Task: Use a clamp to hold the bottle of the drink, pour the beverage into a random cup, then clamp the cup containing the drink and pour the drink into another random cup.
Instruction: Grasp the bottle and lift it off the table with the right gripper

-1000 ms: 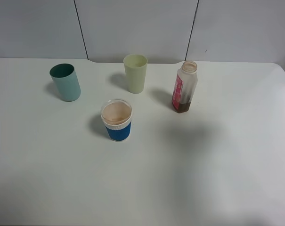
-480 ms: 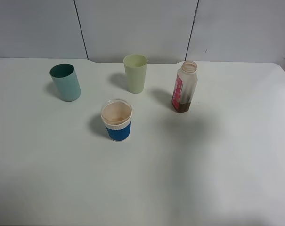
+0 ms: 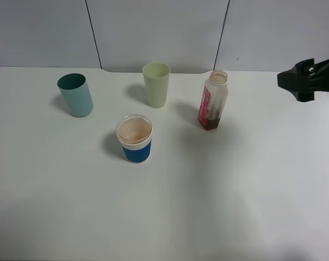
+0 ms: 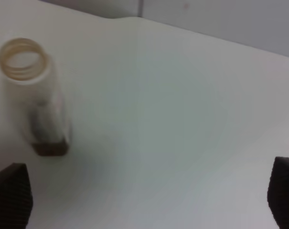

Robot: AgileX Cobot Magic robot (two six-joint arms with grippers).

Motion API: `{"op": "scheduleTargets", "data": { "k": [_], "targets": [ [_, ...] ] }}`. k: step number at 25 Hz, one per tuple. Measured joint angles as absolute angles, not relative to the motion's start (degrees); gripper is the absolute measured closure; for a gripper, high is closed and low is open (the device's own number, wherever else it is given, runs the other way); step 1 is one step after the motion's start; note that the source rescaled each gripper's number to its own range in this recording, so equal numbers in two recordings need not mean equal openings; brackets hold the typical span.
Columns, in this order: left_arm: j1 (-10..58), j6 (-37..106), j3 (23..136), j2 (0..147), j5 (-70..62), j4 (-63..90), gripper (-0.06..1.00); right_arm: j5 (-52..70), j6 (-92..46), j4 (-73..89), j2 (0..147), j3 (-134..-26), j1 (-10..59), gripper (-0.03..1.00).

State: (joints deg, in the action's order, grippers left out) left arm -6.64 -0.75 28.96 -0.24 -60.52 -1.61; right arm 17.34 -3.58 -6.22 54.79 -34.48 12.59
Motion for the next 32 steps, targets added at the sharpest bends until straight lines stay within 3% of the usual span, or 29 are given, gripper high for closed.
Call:
{"op": "scheduleTargets", "data": {
  "k": [9, 22, 32],
  "targets": [
    [-6.6, -0.7, 29.0, -0.2, -60.5, -1.6, -0.06, 15.1, -3.6, -6.5, 64.1, -34.5, 17.5, -0.01],
    [-6.6, -0.7, 29.0, -0.2, -60.5, -1.6, -0.06, 12.8, -3.6, -8.9, 71.9, -34.5, 17.6, -0.01],
    [-6.6, -0.7, 29.0, -0.2, -60.5, -1.6, -0.06, 4.2, -3.6, -9.0, 81.6, -34.5, 17.6, -0.01]
  ]
}}
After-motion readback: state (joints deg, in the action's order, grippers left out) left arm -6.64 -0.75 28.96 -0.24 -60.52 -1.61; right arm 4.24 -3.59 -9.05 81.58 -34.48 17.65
